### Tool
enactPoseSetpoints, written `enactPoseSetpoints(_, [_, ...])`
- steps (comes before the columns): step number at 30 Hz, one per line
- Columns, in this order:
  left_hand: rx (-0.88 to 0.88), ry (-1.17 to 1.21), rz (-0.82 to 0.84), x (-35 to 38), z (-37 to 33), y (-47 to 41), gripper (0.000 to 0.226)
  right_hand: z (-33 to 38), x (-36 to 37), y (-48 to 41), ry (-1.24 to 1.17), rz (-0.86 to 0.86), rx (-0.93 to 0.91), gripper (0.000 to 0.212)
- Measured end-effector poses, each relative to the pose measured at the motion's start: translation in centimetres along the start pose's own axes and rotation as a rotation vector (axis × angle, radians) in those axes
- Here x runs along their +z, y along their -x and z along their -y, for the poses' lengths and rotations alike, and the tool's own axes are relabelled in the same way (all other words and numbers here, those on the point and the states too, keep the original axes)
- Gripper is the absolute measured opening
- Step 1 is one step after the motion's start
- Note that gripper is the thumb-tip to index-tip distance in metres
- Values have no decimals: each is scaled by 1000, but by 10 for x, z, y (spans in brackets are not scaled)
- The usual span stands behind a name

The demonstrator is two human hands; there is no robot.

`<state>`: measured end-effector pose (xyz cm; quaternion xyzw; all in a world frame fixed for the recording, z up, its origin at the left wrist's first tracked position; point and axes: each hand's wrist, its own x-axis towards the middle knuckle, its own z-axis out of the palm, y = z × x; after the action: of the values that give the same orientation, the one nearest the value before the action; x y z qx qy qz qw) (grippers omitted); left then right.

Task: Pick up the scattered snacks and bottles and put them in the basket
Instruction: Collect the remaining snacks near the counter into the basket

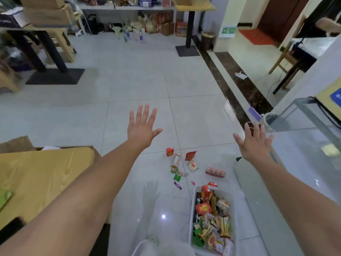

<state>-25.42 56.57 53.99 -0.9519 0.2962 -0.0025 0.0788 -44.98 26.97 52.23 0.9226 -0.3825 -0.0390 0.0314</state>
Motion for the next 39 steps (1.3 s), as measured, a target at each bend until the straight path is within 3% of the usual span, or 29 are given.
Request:
enactPoseSetpoints(13, [69, -7, -11, 28, 67, -155, 72, 88, 19, -114, -27, 84, 96, 70])
enactPoseSetpoints(20, [155, 36, 4, 111, 45, -281, 73, 115, 84, -204, 21, 131, 152, 68])
enactPoseSetpoints(26, [238, 59, 45, 281, 3, -364, 76, 144, 244, -266, -19, 110, 185, 67])
enactPoseSetpoints(33, [365, 60, 143, 553, -50, -441, 91, 182, 539, -295, -41, 252, 246, 64])
enactPoseSetpoints(36, [531, 102, 274, 647, -70, -456, 112, 186, 628, -311, 15, 266, 245, 87])
enactPoseSetpoints(39, [701, 66, 287, 692, -78, -473, 122, 190, 678, -322, 25, 170, 196, 102])
